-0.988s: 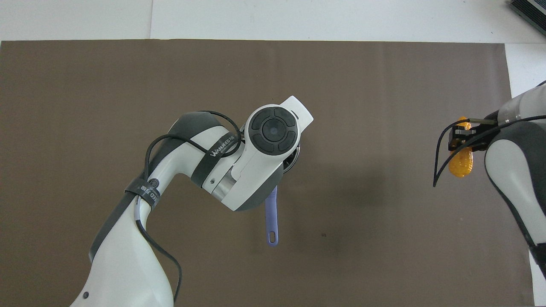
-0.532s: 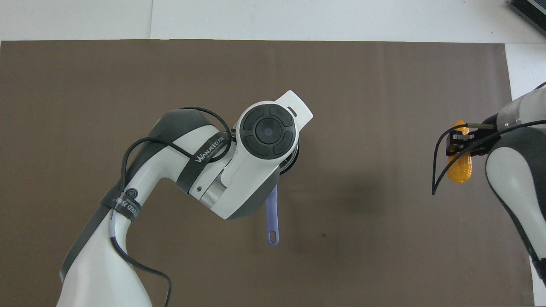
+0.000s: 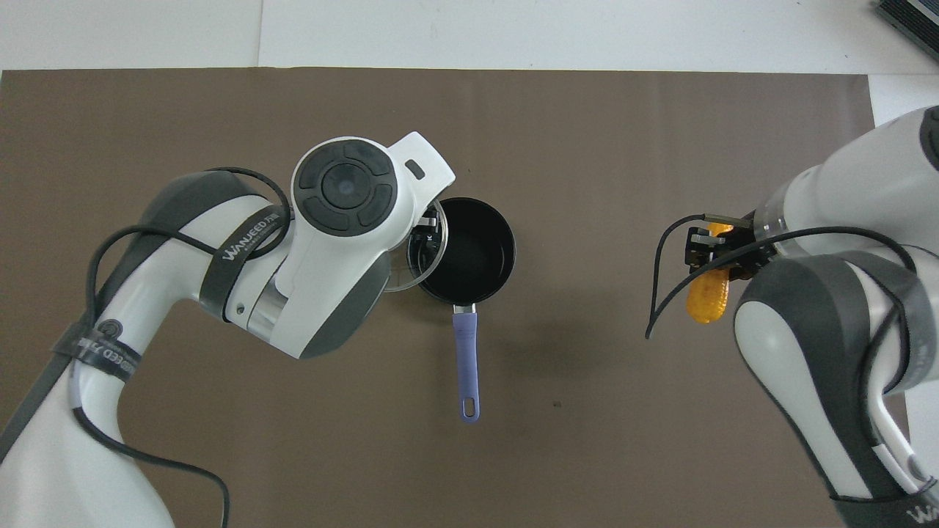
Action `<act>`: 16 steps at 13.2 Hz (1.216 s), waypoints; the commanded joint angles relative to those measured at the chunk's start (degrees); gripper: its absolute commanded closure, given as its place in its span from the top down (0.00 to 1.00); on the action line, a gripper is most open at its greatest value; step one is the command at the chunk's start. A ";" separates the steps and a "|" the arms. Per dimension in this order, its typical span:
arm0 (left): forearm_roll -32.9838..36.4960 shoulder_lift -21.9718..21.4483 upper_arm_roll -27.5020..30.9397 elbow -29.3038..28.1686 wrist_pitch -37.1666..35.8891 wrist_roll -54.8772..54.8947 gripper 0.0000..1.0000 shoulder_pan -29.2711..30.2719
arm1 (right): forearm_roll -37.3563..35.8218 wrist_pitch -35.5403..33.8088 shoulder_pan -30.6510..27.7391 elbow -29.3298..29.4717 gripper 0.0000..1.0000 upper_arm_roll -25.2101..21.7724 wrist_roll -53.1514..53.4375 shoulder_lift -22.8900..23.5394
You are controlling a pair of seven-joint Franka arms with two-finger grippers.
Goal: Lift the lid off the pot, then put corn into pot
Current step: 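Lift the lid away with the left gripper while the right gripper carries the corn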
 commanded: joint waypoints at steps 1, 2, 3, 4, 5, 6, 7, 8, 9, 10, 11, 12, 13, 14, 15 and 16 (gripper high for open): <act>0.63 -4.97 -0.58 -10.43 8.63 6.24 0.00 5.57 | 2.74 5.74 3.20 -2.14 0.00 0.12 8.29 0.26; 0.54 -6.38 -0.58 -14.38 12.23 7.92 0.00 7.41 | 2.92 8.20 4.96 -2.05 0.00 0.12 11.28 1.40; 0.54 -8.04 -0.58 -17.98 15.83 10.02 0.00 9.35 | 3.53 10.32 6.63 -1.96 0.00 0.12 14.53 2.46; 0.46 -8.84 -0.58 -20.54 17.96 12.65 0.00 11.02 | 5.71 12.86 7.86 -1.96 0.00 0.12 17.95 3.77; 0.37 -9.46 -0.75 -22.14 18.41 16.42 0.00 13.91 | 8.26 17.24 9.35 -1.88 0.00 0.12 20.69 5.26; -0.24 -9.64 -0.75 -22.85 18.42 20.98 0.00 15.94 | 9.33 21.89 11.20 -1.87 0.00 0.12 23.06 6.58; -2.16 -9.82 -0.75 -23.64 18.16 24.94 0.00 18.13 | 9.34 24.90 12.17 -1.70 0.00 0.12 25.87 8.08; -4.01 -9.99 -0.75 -24.34 18.16 28.90 0.00 20.42 | 9.34 27.28 13.49 -1.44 0.00 0.21 27.90 9.66; -5.51 -9.99 -0.75 -24.44 18.16 31.98 0.00 22.09 | 9.43 30.61 14.98 -0.65 0.00 0.21 29.05 11.50; -6.04 -9.99 -0.67 -24.70 17.98 35.06 0.00 24.46 | 10.12 34.21 15.95 -0.30 0.00 0.21 30.11 13.00; -6.22 -9.99 -0.67 -25.05 18.07 37.27 0.00 26.31 | 10.91 36.59 16.66 -0.29 0.00 0.21 30.38 14.06; -6.75 -9.91 -0.75 -25.23 18.07 38.59 0.00 27.98 | 11.01 38.97 17.53 -0.21 0.00 0.21 30.47 15.29; -8.14 -9.73 -0.67 -25.23 18.15 39.13 0.00 29.39 | 11.10 40.64 18.76 -0.20 0.00 0.21 30.47 16.26; -9.90 -9.47 -0.67 -25.23 18.24 39.48 0.00 30.97 | 11.36 41.27 19.91 -0.29 0.00 0.21 30.47 16.87; -10.70 -9.20 -0.67 -25.23 18.33 41.49 0.00 31.94 | 11.36 41.27 20.35 -0.47 0.00 0.21 30.29 17.49; -11.32 -8.85 -0.67 -25.31 18.33 43.94 0.00 33.17 | 11.27 41.19 20.88 -0.73 0.00 0.21 30.12 18.28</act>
